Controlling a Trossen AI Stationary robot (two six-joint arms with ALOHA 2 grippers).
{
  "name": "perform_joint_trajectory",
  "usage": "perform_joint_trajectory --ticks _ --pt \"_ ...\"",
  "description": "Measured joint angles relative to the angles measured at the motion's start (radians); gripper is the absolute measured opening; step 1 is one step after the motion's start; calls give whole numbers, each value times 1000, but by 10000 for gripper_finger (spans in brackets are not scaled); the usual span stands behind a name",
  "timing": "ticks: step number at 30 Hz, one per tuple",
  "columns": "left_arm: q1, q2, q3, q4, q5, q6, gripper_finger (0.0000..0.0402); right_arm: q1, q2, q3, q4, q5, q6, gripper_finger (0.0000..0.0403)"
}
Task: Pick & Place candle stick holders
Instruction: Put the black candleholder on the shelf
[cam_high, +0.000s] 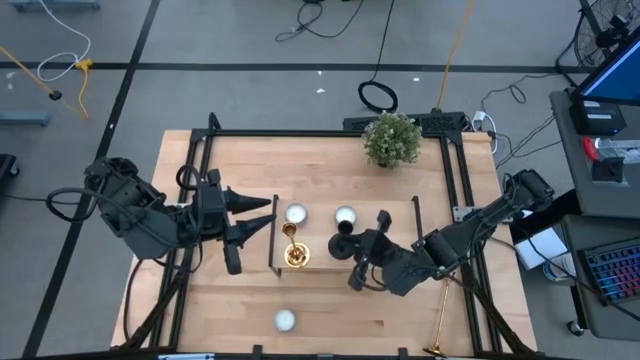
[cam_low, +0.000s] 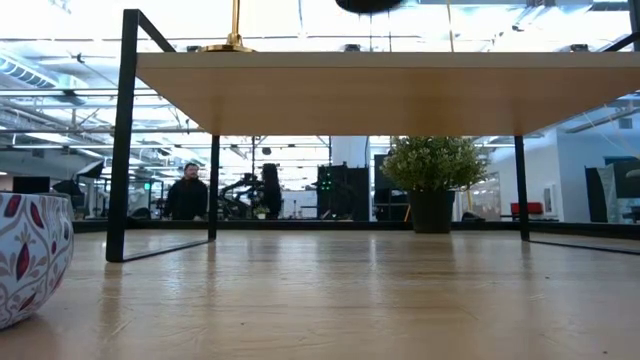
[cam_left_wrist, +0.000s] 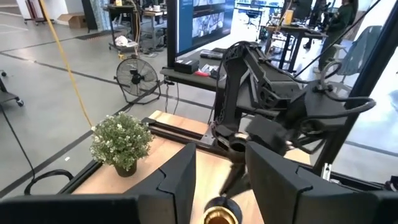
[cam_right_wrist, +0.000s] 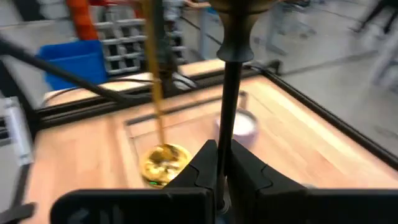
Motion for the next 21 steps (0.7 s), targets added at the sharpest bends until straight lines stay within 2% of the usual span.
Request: perform_joint_trajectory --ticks 3,6,12,21 --pt "-5 0 0 0 1 -1 145 0 -2 -23 7 25 74 10" --pt "-7 0 0 0 0 -1 145 5 0 -66 66 47 100 10" --pt "-7 0 0 -1 0 -4 145 43 -2 -83 65 147 125 10" --pt "-7 0 0 -19 0 -21 145 62 -1 -106 71 157 126 10"
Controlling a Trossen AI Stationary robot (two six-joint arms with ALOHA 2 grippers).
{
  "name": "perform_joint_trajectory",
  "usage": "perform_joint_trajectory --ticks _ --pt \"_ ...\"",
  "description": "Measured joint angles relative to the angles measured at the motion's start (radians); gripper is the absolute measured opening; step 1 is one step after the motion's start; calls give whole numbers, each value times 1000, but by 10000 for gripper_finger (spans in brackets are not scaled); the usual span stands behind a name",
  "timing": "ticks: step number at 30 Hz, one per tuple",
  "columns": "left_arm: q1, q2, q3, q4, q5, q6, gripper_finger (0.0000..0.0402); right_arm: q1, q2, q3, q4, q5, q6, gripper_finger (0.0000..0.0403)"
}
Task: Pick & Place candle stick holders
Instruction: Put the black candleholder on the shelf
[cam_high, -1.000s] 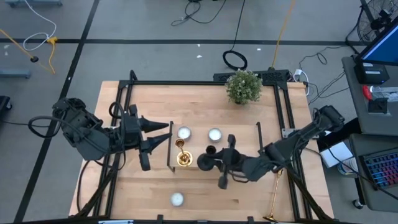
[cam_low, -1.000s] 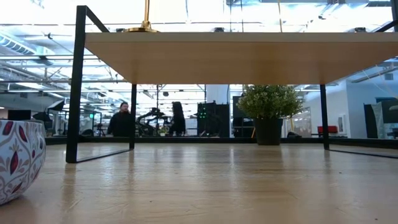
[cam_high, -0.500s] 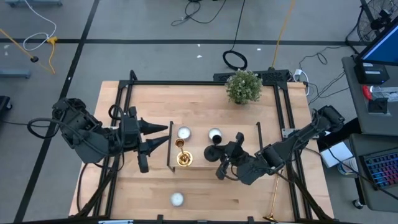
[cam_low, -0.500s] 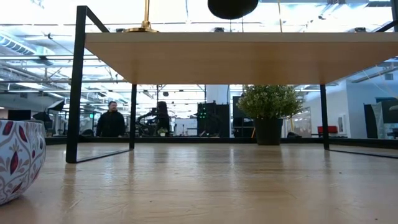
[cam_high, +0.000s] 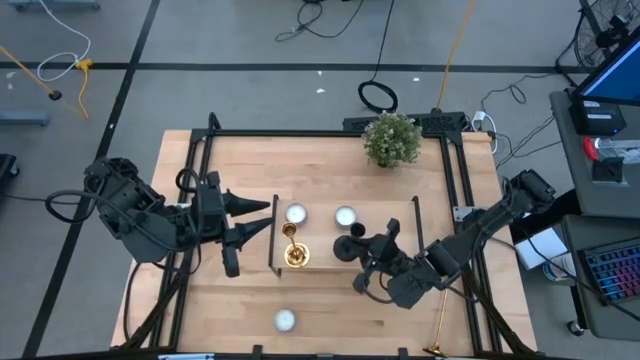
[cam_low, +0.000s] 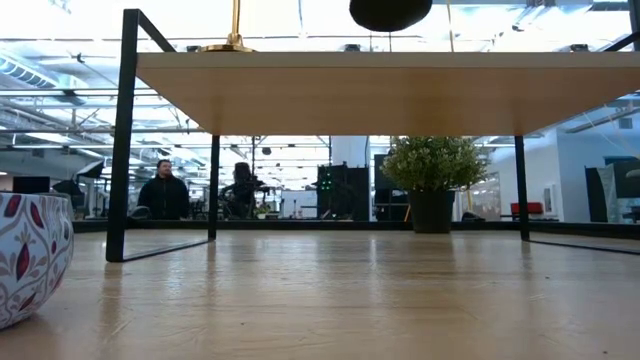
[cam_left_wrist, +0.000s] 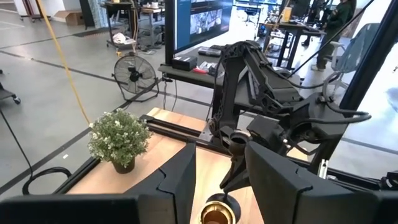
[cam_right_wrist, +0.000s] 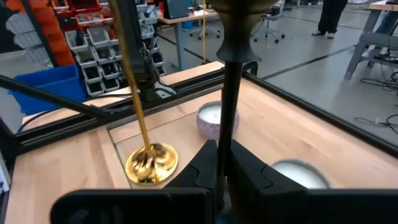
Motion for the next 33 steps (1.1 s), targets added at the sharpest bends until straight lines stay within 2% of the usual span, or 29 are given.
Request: perform_joint_trajectory --ticks 5,9,14,23,33 --pt "0 0 0 -3 0 -11 145 -1 1 -57 18 -5 63 10" --pt "0 0 0 -3 0 -13 145 -1 0 -68 57 -12 26 10" --pt "0 0 0 -3 0 -13 145 -31 0 -68 62 -136 -15 10" --pt "0 0 0 -6 0 -13 145 -33 1 -69 62 -108 -41 10" --pt "4 0 -1 -60 -1 -62 145 -37 1 -107 63 -139 -13 10"
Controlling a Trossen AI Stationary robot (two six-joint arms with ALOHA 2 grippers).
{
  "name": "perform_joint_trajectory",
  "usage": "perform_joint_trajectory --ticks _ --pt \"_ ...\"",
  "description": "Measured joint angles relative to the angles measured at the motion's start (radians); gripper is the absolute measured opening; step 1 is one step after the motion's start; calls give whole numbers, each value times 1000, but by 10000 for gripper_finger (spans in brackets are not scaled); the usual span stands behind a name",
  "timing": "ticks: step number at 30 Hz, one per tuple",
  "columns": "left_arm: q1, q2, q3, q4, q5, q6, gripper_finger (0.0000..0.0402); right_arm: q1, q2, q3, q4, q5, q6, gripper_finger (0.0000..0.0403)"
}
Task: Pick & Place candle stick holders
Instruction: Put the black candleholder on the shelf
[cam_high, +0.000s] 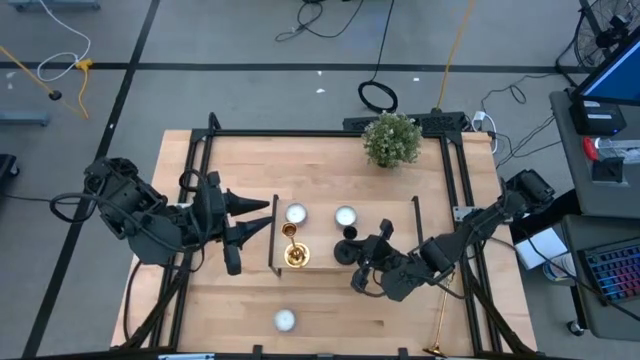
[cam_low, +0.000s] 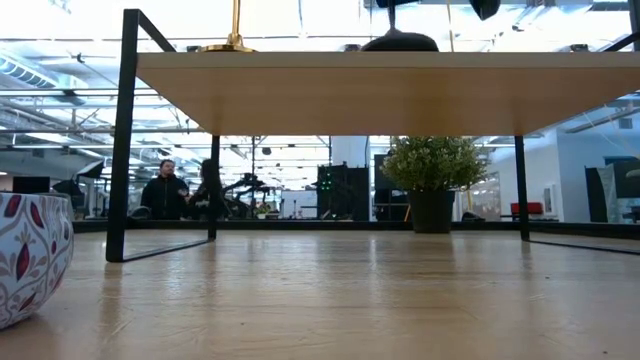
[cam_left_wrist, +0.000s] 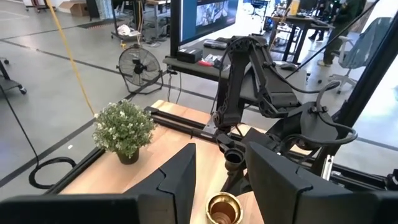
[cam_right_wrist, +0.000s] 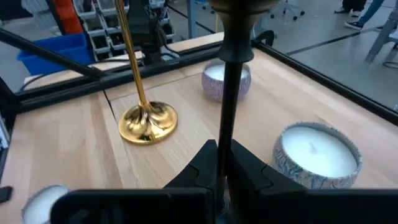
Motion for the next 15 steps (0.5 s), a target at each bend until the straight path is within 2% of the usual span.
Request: perform_joint_trajectory --ticks 15 --pt "-1 0 0 -3 0 -2 145 1 0 0 58 -28 -52 10"
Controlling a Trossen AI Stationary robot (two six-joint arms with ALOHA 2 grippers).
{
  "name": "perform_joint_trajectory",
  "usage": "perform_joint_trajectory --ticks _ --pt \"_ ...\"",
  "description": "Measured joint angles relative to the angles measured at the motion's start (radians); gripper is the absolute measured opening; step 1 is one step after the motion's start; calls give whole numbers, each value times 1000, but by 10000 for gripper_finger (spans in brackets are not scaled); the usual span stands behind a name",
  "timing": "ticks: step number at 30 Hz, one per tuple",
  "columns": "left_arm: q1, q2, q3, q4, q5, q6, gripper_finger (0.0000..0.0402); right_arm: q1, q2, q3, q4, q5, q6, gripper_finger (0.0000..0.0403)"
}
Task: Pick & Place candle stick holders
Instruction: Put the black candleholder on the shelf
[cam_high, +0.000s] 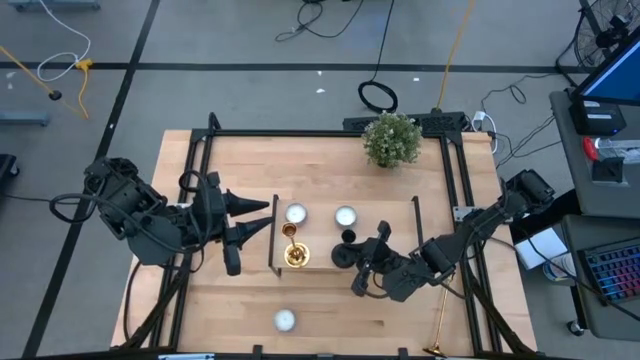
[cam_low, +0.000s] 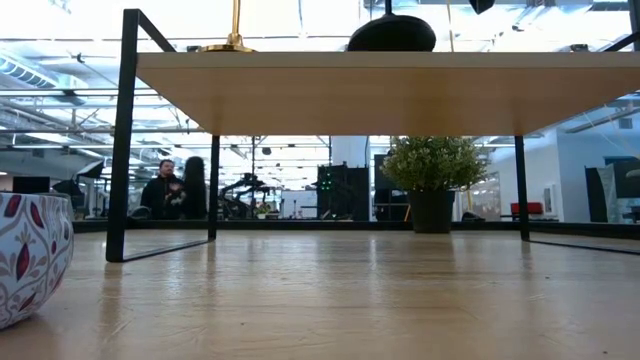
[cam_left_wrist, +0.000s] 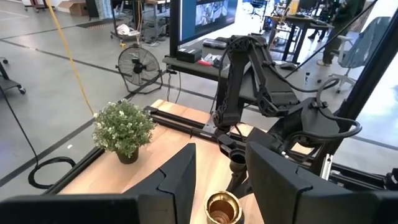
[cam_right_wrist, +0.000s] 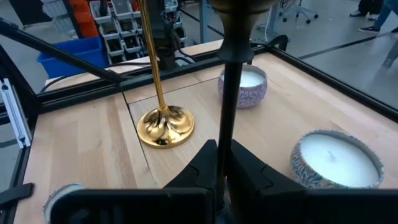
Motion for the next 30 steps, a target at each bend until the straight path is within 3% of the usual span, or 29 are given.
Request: perform_joint_trajectory --ticks 30 --pt "0 0 0 -14 0 0 145 0 0 -25 -6 -24 7 10"
